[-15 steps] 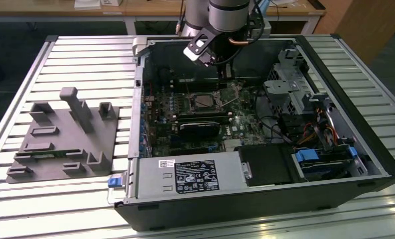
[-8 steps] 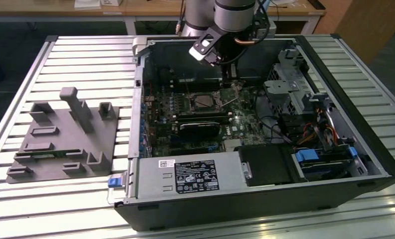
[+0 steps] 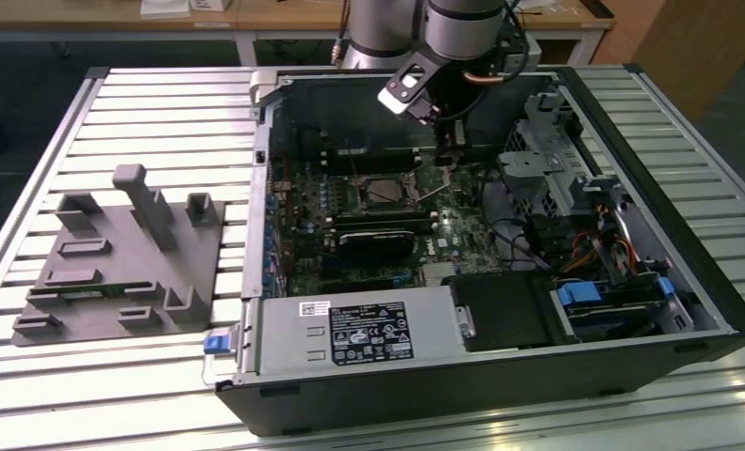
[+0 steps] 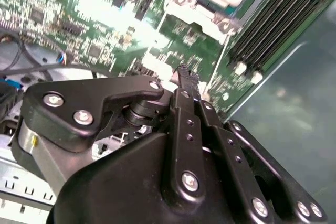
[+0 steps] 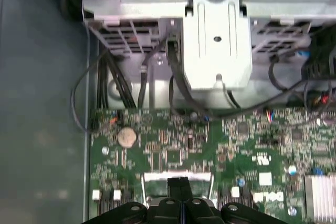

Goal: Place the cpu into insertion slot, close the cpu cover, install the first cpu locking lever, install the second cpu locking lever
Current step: 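Close the cpu cover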

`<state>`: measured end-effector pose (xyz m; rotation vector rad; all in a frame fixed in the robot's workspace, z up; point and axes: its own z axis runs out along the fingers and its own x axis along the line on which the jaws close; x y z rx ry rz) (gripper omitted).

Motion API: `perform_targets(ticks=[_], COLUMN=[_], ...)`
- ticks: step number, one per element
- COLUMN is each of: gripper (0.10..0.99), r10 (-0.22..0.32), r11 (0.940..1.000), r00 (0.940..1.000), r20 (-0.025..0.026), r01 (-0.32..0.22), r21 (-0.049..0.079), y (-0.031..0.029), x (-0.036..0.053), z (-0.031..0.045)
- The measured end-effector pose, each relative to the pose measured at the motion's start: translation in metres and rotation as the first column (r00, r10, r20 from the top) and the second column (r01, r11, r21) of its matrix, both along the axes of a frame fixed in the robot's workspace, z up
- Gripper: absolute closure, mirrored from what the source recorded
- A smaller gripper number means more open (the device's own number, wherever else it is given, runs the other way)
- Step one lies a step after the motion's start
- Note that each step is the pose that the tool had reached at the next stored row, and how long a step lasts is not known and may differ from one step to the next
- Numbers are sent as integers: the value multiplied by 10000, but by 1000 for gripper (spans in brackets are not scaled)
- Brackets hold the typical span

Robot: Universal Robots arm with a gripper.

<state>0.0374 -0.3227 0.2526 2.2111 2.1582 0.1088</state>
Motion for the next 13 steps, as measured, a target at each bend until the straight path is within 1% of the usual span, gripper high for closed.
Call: perform_targets(ticks=[7,10,13], gripper=[980,980,980], r10=[0,1,1], r11=[10000,10000,10000], r00=[10000,10000,10000], r20=[0,0,-3], r01=[0,-1,-1], r21=[-1,0,-2], y=[1,1,1], x=[206,253,269], z=[0,-5,-26])
